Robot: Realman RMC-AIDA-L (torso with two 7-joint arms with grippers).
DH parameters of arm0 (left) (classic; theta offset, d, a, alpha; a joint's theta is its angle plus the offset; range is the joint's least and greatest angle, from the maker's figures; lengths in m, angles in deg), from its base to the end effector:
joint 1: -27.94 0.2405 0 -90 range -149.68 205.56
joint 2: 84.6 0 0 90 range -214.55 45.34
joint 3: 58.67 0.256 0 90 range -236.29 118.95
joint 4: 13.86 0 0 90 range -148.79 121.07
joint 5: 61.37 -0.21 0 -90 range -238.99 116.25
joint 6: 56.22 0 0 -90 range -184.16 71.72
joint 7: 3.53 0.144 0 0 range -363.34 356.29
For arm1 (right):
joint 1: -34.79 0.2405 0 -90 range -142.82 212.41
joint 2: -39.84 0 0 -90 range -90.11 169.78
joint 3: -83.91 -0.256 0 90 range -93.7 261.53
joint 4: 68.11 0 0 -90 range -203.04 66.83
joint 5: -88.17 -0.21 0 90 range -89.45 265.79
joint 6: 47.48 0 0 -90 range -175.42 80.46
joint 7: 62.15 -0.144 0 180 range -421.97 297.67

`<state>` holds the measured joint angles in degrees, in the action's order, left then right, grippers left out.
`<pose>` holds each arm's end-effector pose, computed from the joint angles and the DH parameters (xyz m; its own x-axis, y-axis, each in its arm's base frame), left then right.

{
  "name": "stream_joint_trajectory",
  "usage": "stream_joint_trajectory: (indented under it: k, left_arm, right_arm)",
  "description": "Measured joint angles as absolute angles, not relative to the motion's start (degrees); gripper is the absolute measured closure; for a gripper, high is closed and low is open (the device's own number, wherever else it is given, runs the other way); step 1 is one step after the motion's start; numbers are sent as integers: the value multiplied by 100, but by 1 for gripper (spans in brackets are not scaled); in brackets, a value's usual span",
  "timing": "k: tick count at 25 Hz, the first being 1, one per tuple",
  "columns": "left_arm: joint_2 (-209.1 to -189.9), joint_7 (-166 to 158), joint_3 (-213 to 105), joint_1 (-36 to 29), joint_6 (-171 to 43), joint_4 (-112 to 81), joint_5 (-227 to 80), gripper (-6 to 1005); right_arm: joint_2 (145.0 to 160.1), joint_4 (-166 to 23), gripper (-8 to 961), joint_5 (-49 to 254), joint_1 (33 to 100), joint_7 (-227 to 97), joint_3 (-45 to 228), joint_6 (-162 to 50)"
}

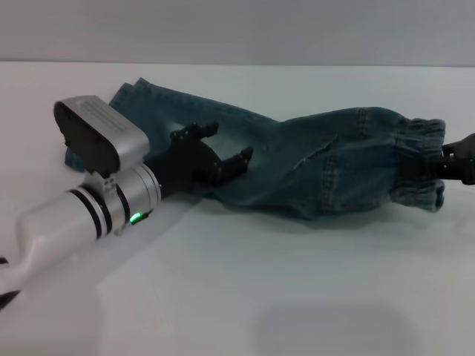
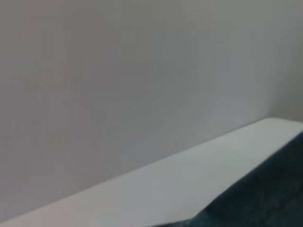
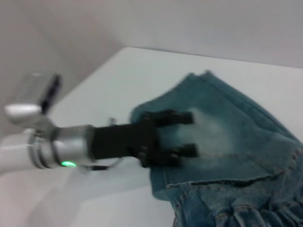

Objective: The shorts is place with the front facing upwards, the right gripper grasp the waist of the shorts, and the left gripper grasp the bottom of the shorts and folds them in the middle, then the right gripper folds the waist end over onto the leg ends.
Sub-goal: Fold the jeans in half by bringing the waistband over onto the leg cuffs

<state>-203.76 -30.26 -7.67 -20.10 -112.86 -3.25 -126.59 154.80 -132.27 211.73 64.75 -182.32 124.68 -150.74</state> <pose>-0.2435 0.3693 -0.1034 0.8240 0.1872 0.5347 0.4901 -0.7090 -0.5071 0.2382 0.3340 0.0875 0.6867 -0.6535 -0.3184 -0.7051 -0.7053 -0.0731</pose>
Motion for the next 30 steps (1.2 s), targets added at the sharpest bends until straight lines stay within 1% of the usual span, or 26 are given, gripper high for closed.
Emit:
stream_joint_trajectory:
  k: [4,7,16,26,30]
  left_arm:
    - [-20378,-2485,-1373,-2091,-11139,60,-13073,199]
    - [-20377,-2428,-2404,-1949,-11071,160,-14282,200]
    - [-20378,-2176,-4028,-1803,-10746,623,-16242,200]
    - [-20377,-2168,-5289,-1648,-10352,1151,-17884,200]
    - [-20378,-2168,-5574,-1569,-10306,1303,-18223,200]
  right_arm:
    - [15442,-13338,883,20992,6518,-18270,12319,-15389]
    - [15399,-13368,884,20977,6576,-18308,12242,-15503]
    - [15290,-13262,885,20986,6819,-18356,12106,-15446]
    - [15216,-13070,889,20958,7326,-18360,12095,-15427]
    - [15156,-12810,891,20992,7581,-18360,12127,-15434]
